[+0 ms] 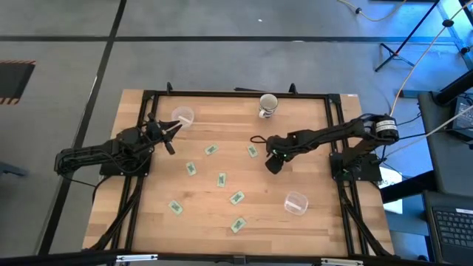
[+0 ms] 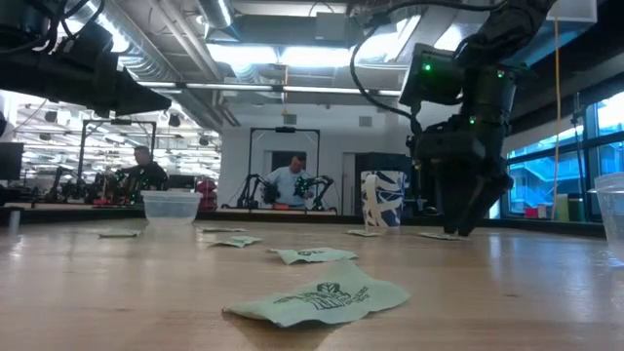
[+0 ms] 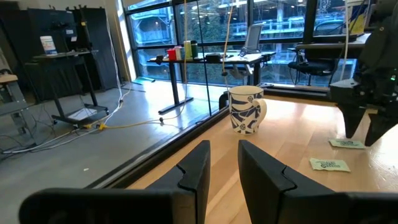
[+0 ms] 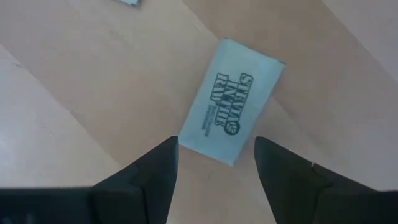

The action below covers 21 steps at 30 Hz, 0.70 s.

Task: Pick and place items into bin
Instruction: Put the white stevia packet into the bottom transparent bin

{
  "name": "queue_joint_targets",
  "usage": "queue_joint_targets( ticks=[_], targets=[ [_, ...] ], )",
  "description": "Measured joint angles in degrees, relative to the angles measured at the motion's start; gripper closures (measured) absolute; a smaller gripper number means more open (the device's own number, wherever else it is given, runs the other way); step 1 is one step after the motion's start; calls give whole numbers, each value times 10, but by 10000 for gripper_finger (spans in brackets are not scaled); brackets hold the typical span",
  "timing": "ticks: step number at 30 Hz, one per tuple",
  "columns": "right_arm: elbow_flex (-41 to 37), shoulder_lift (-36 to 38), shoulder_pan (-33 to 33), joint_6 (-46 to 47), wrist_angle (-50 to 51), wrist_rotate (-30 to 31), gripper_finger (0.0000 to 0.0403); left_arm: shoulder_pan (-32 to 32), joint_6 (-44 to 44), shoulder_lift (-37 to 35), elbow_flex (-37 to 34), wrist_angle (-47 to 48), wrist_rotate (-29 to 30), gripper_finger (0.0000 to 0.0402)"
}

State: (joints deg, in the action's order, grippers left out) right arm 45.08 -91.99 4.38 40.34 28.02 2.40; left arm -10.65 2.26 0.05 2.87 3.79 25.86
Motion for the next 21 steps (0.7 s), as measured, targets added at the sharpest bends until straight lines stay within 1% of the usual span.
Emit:
queue_joint_targets(
  ticks=[7, 13, 16, 21],
  targets=[
    [4, -35, -3, -1, 4, 16, 190, 0, 0, 0, 0, 0, 0, 325],
    [4, -39, -16, 0, 8, 42, 192, 0, 0, 0, 0, 0, 0, 325],
    [3, -37, -20, 0, 9, 47, 206, 0, 0, 0, 0, 0, 0, 325],
    [2, -37, -21, 16, 12, 49, 248, 0, 0, 0, 0, 0, 0, 325]
  ],
)
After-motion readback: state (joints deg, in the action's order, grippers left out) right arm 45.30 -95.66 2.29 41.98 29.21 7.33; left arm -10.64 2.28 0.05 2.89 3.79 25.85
